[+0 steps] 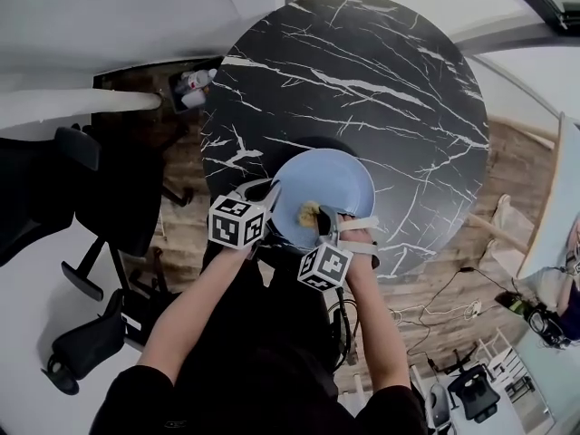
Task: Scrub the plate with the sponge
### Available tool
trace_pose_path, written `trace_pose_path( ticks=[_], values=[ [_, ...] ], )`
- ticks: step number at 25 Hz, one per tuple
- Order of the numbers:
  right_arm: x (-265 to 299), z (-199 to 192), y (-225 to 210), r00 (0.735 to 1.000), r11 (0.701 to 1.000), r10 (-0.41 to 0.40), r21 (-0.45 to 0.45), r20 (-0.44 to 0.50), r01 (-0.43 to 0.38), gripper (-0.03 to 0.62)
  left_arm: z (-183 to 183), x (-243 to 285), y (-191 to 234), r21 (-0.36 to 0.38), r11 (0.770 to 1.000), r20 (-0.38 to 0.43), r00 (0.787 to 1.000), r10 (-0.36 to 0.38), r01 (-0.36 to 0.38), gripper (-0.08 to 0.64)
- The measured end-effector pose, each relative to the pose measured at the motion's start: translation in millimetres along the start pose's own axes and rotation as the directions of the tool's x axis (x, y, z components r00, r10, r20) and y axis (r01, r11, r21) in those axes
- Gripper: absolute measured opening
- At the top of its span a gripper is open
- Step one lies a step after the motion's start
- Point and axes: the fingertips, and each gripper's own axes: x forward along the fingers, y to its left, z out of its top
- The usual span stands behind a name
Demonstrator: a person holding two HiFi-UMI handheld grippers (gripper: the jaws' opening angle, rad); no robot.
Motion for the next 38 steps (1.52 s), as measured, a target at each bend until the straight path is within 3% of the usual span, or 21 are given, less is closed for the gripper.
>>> trace_pose_path(
  ticks=[11,21,31,38],
  values=[
    [18.5,-6.4,-69.8,0.996,0.99,-0.091,0.111,0.008,0.09,0.025,-1.1,1.3,-1.4,0.005,1.0,-0.005,1.0,-0.011,0.011,0.014],
    [21.6,-23.2,-110.9,0.968,0.956,-0.248,0.151,-0.039,0.251,0.025,-0.8,-0.3,-0.8,-0.015,1.0,0.01,1.0,-0.002,0.002,0.014],
    [11.8,-33.0,-81.9,0.969,0.961,-0.242,0.129,-0.049,0.246,0.025,-3.6,-0.9,-1.1,-0.031,0.999,0.025,1.0,0.007,-0.006,0.014],
    [-0.6,-28.5,-23.2,0.987,0.984,-0.157,0.079,-0.021,0.158,0.023,-3.8,-1.3,-0.6,-0.038,0.999,0.036,0.999,0.018,-0.017,0.014]
  ],
)
